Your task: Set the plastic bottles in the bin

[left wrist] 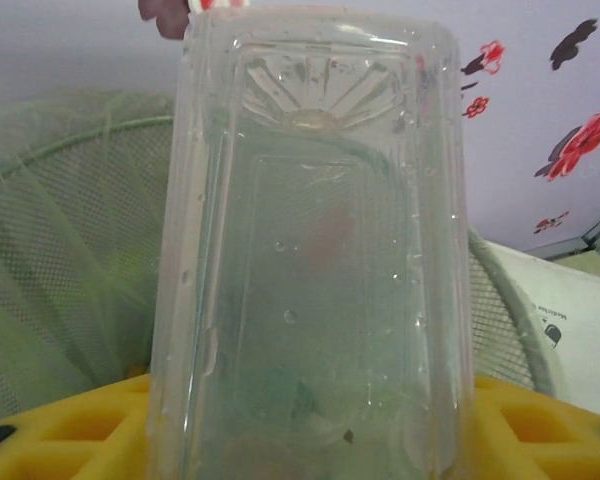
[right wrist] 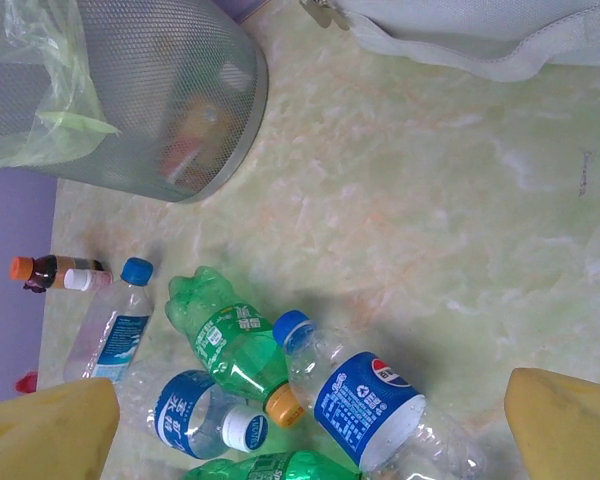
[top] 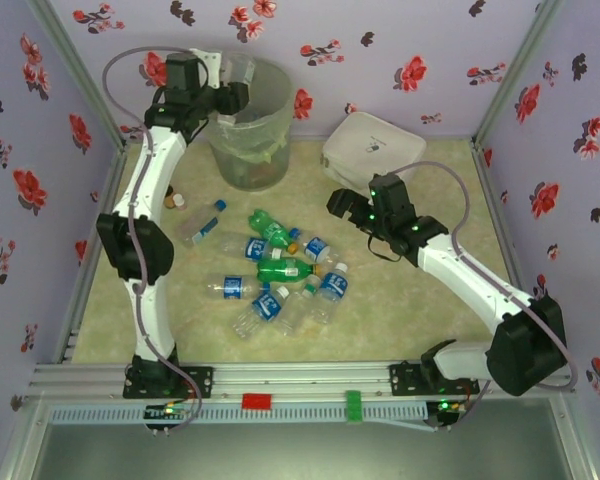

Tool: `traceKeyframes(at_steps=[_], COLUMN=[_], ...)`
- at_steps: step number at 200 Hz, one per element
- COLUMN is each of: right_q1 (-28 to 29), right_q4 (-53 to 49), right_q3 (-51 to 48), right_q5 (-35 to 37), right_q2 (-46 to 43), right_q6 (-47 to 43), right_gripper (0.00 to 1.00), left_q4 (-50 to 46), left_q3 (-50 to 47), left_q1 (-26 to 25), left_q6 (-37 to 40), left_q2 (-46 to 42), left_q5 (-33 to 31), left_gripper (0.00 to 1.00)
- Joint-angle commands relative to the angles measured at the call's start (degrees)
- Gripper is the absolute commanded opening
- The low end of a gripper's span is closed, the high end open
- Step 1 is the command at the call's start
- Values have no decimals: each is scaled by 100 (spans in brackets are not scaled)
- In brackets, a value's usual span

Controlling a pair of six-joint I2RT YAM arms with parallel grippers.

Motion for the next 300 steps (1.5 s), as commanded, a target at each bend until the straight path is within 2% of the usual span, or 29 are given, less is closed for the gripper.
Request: traceKeyframes(at_steps=[1, 24, 40, 82, 127, 175, 192, 217, 238, 271, 300], right_q1=[12, 12, 12, 12, 60, 82, 82, 75, 82, 81, 82], right_q4=[138, 174, 203, 306, 695, 860, 867, 478, 211, 372, 198], right_q3=[-99, -102, -97, -105, -276, -203, -180, 28, 152, 66, 126], right_q5=[-101, -123, -132, -224, -256, -500, -502, -510, -613, -492, -302], right_q2=[-65, -81, -89, -57, 52, 311, 420, 582, 748, 763, 752], right_q6=[-113, -106, -108, -120, -123, -311, -343, -469, -638, -616, -639], right_gripper=[100, 100, 100, 100, 100, 100, 100, 100, 100, 100, 100], left_q4=[-405, -618, -633, -589, -324, 16, 284, 893, 1477, 2026, 2251], left_q3=[440, 759, 816, 709, -375, -2835, -4012, -5793, -7055, -8092, -8289], left_q1=[52, 60, 65, 67, 65, 118, 165, 305, 389, 453, 576], left_q6=[-68, -90, -107, -182, -662, -1252, -1515, -1749, -1616, -1530, -1553], left_q2=[236, 385, 365, -37, -1082, -2686, -3326, -4258, -4858, -5121, -4674], left_q5=[-32, -24, -16, -135, -1340, -1947, -2154, -2230, -2140, -2173, -2176], left_gripper=[53, 84, 100, 100, 100, 100, 100, 100, 100, 100, 100])
